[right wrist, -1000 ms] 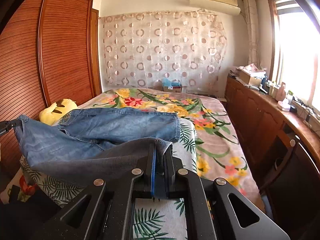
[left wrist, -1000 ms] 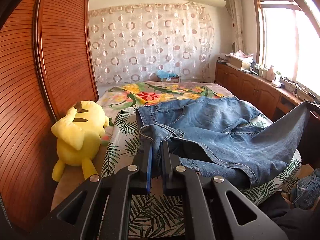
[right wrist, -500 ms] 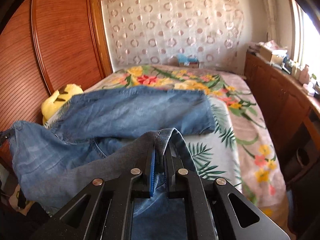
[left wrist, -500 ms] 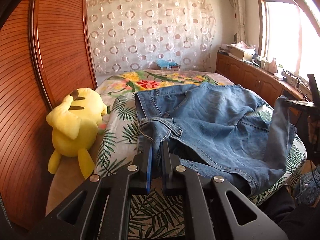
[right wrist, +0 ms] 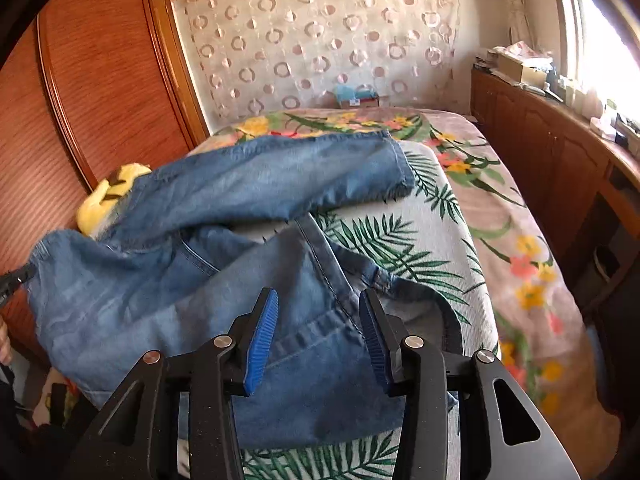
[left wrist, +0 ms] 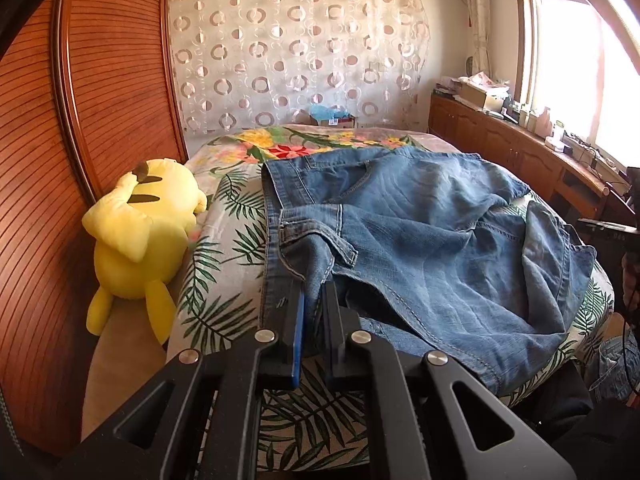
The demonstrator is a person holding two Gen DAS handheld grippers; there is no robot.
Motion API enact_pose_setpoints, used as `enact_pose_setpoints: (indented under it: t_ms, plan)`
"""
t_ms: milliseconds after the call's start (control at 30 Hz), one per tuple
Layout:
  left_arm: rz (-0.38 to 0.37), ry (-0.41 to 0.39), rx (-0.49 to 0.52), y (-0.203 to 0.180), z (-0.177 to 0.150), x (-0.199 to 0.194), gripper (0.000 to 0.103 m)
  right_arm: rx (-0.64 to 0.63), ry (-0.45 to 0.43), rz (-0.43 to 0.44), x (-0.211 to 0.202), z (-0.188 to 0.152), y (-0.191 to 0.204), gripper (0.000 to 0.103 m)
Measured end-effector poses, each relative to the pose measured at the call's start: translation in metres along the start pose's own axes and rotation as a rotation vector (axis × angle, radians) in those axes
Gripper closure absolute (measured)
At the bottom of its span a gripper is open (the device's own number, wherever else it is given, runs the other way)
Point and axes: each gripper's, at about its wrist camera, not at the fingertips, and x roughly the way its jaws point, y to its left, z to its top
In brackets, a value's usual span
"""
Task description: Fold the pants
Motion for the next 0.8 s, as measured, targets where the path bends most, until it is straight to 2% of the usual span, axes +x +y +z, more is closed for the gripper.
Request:
enact_pose_setpoints:
  t_ms: [200, 367, 433, 500, 633, 800]
  plan:
    - [0.001, 0.013, -0.003, 0.001, -0.004, 0.002, 0.095, 0.018, 0.042, -0.020, 0.023, 0.007, -0.013, 0.058]
    - [0.002, 0.023, -0.011, 0.004, -0.007, 0.006, 0.095, 0.011, 0.078, 0.031, 0.030, 0.007, -0.009, 0.059]
    - [0.004, 0.029, -0.012, 0.004, -0.008, 0.008, 0.095, -0.002, 0.090, 0.037, 0.032, 0.006, -0.008, 0.079]
    - [0.009, 0.030, -0.004, 0.004, -0.009, 0.009, 0.095, -0.014, 0.102, 0.049, 0.033, 0.007, -0.008, 0.093]
    - [0.018, -0.002, -0.013, 0.008, -0.004, 0.002, 0.095, -0.024, 0.025, 0.054, 0.008, 0.013, -0.012, 0.096]
    - [0.029, -0.060, -0.022, 0.012, 0.014, -0.012, 0.095, -0.002, -0.161, 0.012, -0.061, 0.041, -0.024, 0.097]
